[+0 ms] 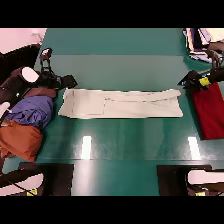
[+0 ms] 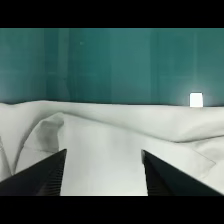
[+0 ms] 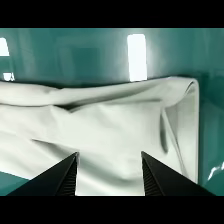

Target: Fold the shirts.

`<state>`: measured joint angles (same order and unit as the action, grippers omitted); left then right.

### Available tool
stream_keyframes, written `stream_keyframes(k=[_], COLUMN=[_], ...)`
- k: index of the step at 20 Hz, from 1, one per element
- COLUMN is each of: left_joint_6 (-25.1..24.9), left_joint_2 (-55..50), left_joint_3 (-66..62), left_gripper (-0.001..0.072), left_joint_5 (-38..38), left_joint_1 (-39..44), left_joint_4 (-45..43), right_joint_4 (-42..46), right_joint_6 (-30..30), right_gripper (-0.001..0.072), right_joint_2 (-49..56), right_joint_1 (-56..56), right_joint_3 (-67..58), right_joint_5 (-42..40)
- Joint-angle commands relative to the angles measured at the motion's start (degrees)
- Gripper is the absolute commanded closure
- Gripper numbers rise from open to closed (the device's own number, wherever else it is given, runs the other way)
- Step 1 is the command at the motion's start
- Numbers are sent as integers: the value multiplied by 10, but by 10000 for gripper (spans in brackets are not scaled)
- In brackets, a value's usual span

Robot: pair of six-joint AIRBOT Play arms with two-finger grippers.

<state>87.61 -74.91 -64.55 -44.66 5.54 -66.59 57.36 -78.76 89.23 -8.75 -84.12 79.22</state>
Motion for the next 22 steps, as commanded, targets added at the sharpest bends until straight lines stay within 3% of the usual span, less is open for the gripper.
stream_keyframes(k=[1,2,4,5,9,12,15,17,18,20,22], left_joint_6=[-2,-2,-2,-3,-11,-11,-10,-10,-10,-10,-10], left_joint_2=[-8,-7,-6,-6,-7,-7,-7,-8,-14,-43,-88], left_joint_3=[-25,-27,-27,-27,-26,-26,-26,-27,-31,-57,-98], left_gripper=[136,194,617,685,685,685,685,686,686,686,686], left_joint_5=[-58,-68,-78,-80,-79,-85,-52,-12,-2,-5,-17], left_joint_1=[0,0,0,0,0,16,57,86,99,124,150], left_joint_4=[-3,-1,14,23,85,92,90,90,91,91,92], right_joint_4=[-35,-35,-38,-38,-42,-105,-108,-108,-108,-109,-109], right_joint_6=[44,57,77,85,110,123,125,139,144,149,150], right_gripper=[255,247,113,114,116,137,144,246,361,683,697], right_joint_2=[19,19,20,20,47,85,103,104,104,103,91], right_joint_1=[-41,-58,-90,-105,-124,-118,-91,-69,-60,-43,-30], right_joint_3=[11,30,75,98,147,147,147,147,145,132,104], right_joint_5=[35,49,49,39,25,30,29,23,22,30,56])
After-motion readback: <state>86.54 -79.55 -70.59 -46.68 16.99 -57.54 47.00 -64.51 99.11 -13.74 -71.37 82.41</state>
